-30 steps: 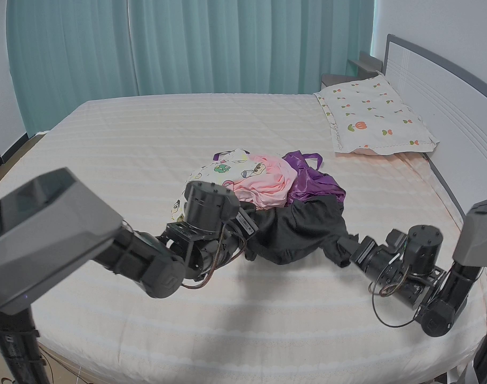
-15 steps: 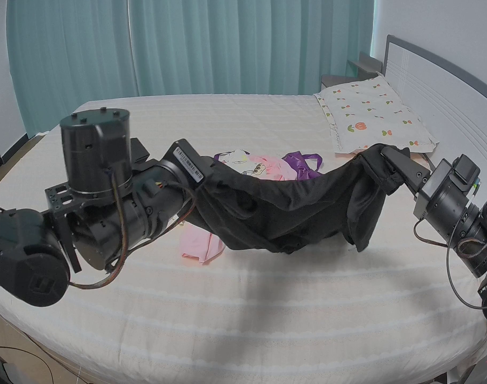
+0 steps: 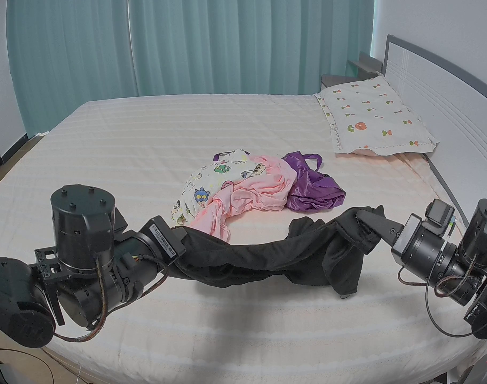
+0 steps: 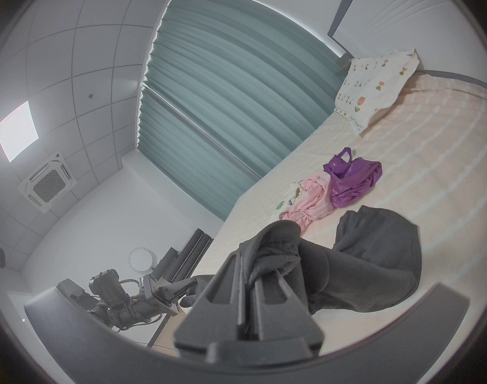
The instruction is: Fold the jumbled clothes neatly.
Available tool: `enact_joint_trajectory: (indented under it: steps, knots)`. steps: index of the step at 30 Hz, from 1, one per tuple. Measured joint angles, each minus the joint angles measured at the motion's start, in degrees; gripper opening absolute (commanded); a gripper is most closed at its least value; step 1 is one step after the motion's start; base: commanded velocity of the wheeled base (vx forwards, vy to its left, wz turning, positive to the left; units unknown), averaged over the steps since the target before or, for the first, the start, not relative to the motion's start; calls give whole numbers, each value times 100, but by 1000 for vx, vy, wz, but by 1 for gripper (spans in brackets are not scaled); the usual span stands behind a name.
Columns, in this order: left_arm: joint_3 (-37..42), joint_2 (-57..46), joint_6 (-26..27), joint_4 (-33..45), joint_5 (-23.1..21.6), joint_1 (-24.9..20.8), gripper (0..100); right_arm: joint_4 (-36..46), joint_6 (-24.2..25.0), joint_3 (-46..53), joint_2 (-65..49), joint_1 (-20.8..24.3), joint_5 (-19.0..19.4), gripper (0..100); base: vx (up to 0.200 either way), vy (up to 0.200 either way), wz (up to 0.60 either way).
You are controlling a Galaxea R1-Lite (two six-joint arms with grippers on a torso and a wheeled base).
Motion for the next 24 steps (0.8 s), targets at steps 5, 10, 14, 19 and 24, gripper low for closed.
enact_joint_trajectory:
  steps: [5, 10, 14, 19, 24]
  knots:
    - [265, -48, -143, 1, 9, -27, 0, -7, 50, 240, 100, 16, -5, 0, -200, 0, 0]
    - [555, -69, -182, -11, -4, -35, 0, -7, 171, 378, 163, 16, -24, 0, -200, 0, 0]
    - [690, -79, -235, -18, -2, -44, 0, -9, 197, 408, 205, 20, -30, 0, -50, 0, 0]
    - [841, -113, -296, -18, 7, -88, 0, 2, 222, 430, 290, 0, -62, 0, 0, 0, 0]
    - [937, -144, -417, -18, 27, -94, 0, 0, 233, 434, 375, -6, -224, 0, 0, 40, 0]
